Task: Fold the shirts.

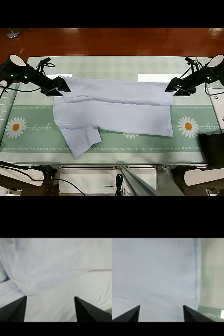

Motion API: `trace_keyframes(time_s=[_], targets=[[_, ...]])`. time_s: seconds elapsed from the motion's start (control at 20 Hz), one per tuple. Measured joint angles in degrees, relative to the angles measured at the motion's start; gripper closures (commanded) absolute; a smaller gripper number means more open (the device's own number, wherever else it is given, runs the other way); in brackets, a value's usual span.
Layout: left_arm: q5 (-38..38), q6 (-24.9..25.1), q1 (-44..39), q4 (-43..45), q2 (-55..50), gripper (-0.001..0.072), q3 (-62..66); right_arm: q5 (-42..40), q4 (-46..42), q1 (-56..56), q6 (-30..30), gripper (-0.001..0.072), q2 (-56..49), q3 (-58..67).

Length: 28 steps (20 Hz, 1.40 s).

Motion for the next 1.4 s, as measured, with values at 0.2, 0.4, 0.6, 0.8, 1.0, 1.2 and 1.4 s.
trace_keyframes(time_s=[0.2,0.4,0.6,0.8,1.0,1.2,1.4], targets=[[-6.0,-1.1,2.6,3.1,6.0,0.0005,-2.0,5.2,-3.7,-2.4,1.0,0.0086,7.5,-1.6],[-4.2,-1.2,9.4,5.6,18.1,0.0005,-13.6,1.1,-1.6,-7.3,0.6,0.0086,20.4,-10.8],[1.4,-0.3,18.1,3.1,32.0,0.0005,-31.8,-5.5,5.2,-10.9,-2.5,0.0087,33.6,-26.2],[5.6,1.0,22.6,-0.5,41.2,0.0005,-47.0,-9.7,11.9,-12.0,-5.6,0.0087,41.0,-39.5],[7.1,1.7,24.0,-2.0,43.8,0.0005,-55.8,-11.8,16.1,-12.3,-7.5,0.0087,43.3,-46.9],[8.5,4.4,24.2,-4.9,43.6,0.0007,-58.7,-12.5,18.3,-12.3,-8.5,0.0088,44.0,-49.3],[12.4,7.3,21.5,-9.3,41.2,0.0007,-59.6,-12.9,19.8,-12.3,-8.8,0.0088,44.2,-49.9]])
